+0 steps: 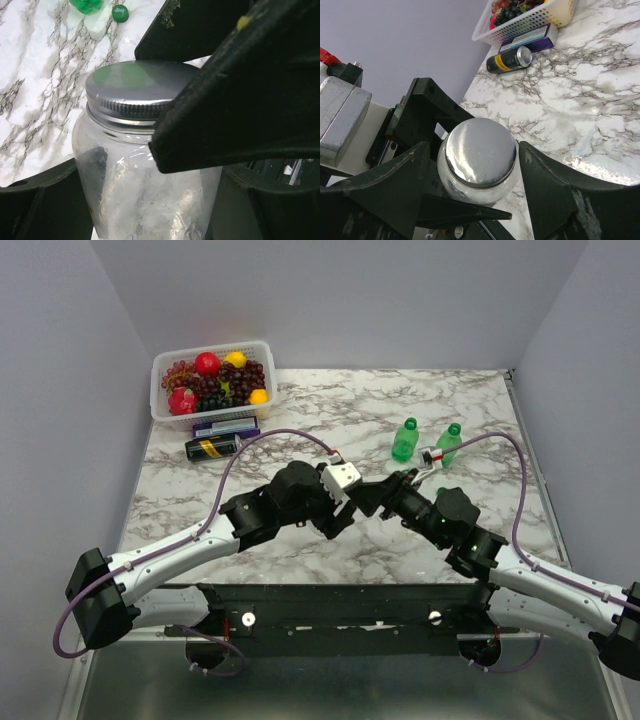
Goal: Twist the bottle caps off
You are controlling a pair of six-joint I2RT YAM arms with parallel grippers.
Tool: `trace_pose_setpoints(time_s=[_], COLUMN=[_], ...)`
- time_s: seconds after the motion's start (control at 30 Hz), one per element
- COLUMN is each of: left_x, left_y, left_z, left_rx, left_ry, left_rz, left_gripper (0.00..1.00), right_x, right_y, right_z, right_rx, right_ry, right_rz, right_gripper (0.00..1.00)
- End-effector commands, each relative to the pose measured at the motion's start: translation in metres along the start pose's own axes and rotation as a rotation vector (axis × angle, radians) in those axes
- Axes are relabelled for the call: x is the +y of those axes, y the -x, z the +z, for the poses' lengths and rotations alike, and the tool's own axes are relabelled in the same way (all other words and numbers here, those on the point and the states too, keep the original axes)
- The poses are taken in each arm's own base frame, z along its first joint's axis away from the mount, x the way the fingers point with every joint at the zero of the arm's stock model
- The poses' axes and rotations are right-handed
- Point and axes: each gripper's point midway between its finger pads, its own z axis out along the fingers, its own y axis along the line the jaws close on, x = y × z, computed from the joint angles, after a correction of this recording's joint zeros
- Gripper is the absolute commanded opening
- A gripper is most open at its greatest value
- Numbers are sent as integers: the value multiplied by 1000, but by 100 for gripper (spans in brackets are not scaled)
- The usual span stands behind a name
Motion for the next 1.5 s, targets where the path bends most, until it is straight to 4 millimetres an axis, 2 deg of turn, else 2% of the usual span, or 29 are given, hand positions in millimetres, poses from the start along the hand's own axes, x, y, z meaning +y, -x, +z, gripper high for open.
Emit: trace_pose_setpoints(time_s=[0.0,0.2,0.23,0.33,0.43,0.53,0.6,0.67,0.7,0.73,0.77,0.8,0.87,0.9,0.97,1.2,1.4,1.47], left_x=[3,3,2,-1,-10,-22,-33,-37,-47,-45,-47,-51,-60,-64,-74,-94,-95,-93], left_y=[4,8,7,9,11,16,18,22,23,26,30,31,36,38,40,47,49,48], left_z=[-1,-4,-4,-5,-6,-9,-12,-15,-18,-21,-23,-25,-34,-38,-46,-69,-70,-68], left_rx=[-6,-17,-17,-25,-36,-61,-72,-91,-101,-113,-129,-135,-158,-164,-173,-203,-196,-192], left_ry=[22,23,18,2,-52,-120,-189,-237,-306,-321,-346,-379,-469,-500,-587,-833,-870,-851], left_rz=[16,23,23,27,34,38,41,39,39,33,30,26,25,27,28,-21,-57,-61], left_gripper=[25,25,25,25,25,25,25,25,25,25,24,24,25,25,24,24,25,25], right_x=[18,25,25,25,23,23,23,24,24,25,26,27,29,30,35,39,40,37], right_y=[13,5,3,0,-2,-5,-3,-11,-4,-4,-18,-9,-21,-19,-26,-30,-31,-29], right_z=[6,13,13,13,11,9,6,-1,-2,-5,-13,-15,-28,-31,-40,-59,-67,-65], right_rx=[-37,5,9,12,15,24,27,65,41,48,103,79,137,130,164,161,158,151], right_ry=[46,80,85,97,102,125,154,224,253,289,350,390,479,508,573,648,662,643], right_rz=[12,14,14,13,8,-42,-79,-116,-129,-141,-154,-173,-196,-218,-259,-339,-361,-359], right_gripper=[78,72,64,49,41,37,36,34,34,34,34,34,34,34,34,35,38,43])
